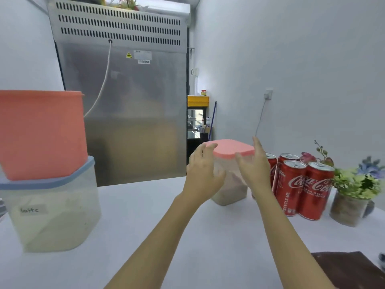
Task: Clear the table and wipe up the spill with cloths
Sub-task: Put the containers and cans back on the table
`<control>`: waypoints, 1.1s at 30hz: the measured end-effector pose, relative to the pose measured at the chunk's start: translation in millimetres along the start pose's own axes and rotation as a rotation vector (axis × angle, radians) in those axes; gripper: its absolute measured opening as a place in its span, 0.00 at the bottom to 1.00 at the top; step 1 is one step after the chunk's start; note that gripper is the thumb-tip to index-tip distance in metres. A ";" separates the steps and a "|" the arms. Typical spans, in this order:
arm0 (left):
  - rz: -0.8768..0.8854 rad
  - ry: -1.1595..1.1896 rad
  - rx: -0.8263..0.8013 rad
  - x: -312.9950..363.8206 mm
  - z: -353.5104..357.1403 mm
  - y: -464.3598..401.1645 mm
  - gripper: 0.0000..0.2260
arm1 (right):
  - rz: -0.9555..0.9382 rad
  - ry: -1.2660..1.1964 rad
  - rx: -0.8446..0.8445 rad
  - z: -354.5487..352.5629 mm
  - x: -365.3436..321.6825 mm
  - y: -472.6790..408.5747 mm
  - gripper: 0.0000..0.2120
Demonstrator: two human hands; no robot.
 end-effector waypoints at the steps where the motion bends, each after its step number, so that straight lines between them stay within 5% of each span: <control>1: -0.008 0.019 -0.034 0.8 12.9 -4.3 0.28 | 0.003 -0.009 -0.019 -1.9 6.2 -4.8 0.31; 6: -0.096 0.134 -0.117 -9.3 55.1 -22.8 0.30 | 0.039 0.022 -0.163 6.7 27.9 -18.6 0.28; 11: -0.217 0.197 -0.008 -24.6 52.6 -31.0 0.22 | 0.060 0.004 -0.148 4.0 34.8 -24.1 0.23; 17: -0.237 0.195 0.098 -31.1 24.7 -22.5 0.16 | 0.083 -0.148 -0.198 29.3 29.1 -3.6 0.30; 23: -0.244 -0.078 0.262 -22.9 -27.7 6.1 0.14 | 0.104 -0.434 -0.405 48.0 6.5 19.9 0.34; 29: -0.318 -0.251 0.380 -37.7 -111.5 35.0 0.20 | 0.238 -0.534 -0.462 78.1 -25.3 40.9 0.37; 33: -0.388 -0.273 0.172 -77.1 -125.6 45.0 0.35 | 0.281 -0.614 -0.542 99.4 -59.8 70.0 0.19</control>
Point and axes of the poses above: each hand's wrist, its own y-axis away from the middle knuckle, its own z-axis out of the palm, x = y × z, the point moved 4 cm from there along -y, towards the middle knuckle, and after that the axes turned 3 degrees about -z, right-handed, at the moved point
